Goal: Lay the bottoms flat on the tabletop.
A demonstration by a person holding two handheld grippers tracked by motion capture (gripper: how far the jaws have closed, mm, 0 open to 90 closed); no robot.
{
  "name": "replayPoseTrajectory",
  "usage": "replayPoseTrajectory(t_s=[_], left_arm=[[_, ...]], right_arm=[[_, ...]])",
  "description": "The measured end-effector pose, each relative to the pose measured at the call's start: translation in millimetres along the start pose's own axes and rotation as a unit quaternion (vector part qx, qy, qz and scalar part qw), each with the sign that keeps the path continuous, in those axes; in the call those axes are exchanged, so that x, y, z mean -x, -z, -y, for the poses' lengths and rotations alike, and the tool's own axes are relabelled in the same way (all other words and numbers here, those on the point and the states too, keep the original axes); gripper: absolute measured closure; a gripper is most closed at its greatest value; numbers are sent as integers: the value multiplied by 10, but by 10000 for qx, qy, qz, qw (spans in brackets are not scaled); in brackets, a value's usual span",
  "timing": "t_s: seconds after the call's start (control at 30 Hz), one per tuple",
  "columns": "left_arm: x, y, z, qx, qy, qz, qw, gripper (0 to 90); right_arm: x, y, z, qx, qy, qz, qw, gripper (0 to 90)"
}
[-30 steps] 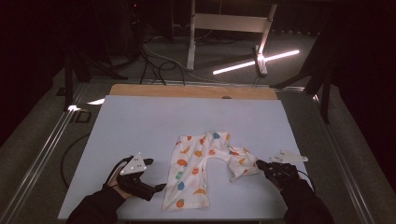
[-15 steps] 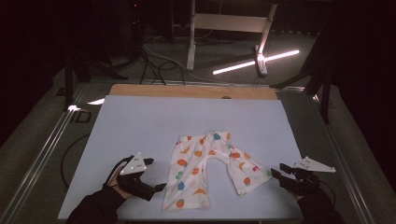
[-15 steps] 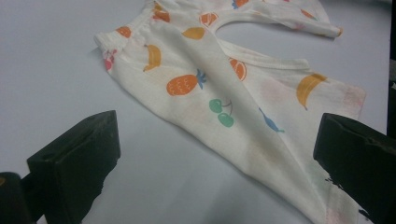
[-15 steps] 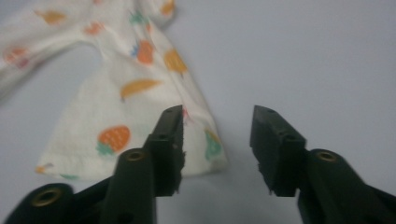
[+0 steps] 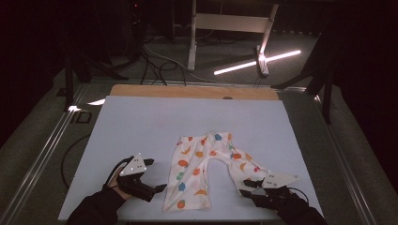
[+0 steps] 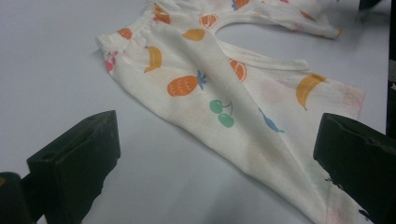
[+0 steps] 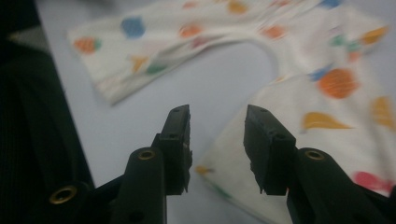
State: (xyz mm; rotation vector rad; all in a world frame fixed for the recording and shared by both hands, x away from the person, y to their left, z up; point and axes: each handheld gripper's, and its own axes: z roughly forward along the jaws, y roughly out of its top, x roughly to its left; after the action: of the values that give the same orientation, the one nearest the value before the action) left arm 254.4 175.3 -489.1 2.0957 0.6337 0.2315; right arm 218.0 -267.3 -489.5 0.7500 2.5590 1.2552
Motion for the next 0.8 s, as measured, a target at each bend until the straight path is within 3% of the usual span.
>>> replayPoseTrajectory(t_s=[0.13,0.2,0.37,0.53,0.63,0.73,0.8], left_arm=[[4,-4,-1,-16,-20,-2,10000,13],[2,-3,-4,4,-15,4,10000,13],[0,-6,-2,8,-11,0,10000,13],[-1,-8,-6,16,5,-11,10000,13],[2,-8,-8,1,-2,-11,10000,12],[-1,-4,-11,25,18,-13,10000,13],[-4,0,-8,9,1,-17,10000,13]], right_arm=[[-30,-127,58,-426,296,-29,9986,611],[-35,-140,65,-467,318,-53,9984,614],[-22,-231,109,-871,410,137,9953,694],[17,-235,82,-878,199,320,9954,874],[31,-200,34,-760,43,341,9965,885],[-18,-141,-86,-404,-174,229,9988,887],[-71,-144,-165,-299,-169,170,9993,887]])
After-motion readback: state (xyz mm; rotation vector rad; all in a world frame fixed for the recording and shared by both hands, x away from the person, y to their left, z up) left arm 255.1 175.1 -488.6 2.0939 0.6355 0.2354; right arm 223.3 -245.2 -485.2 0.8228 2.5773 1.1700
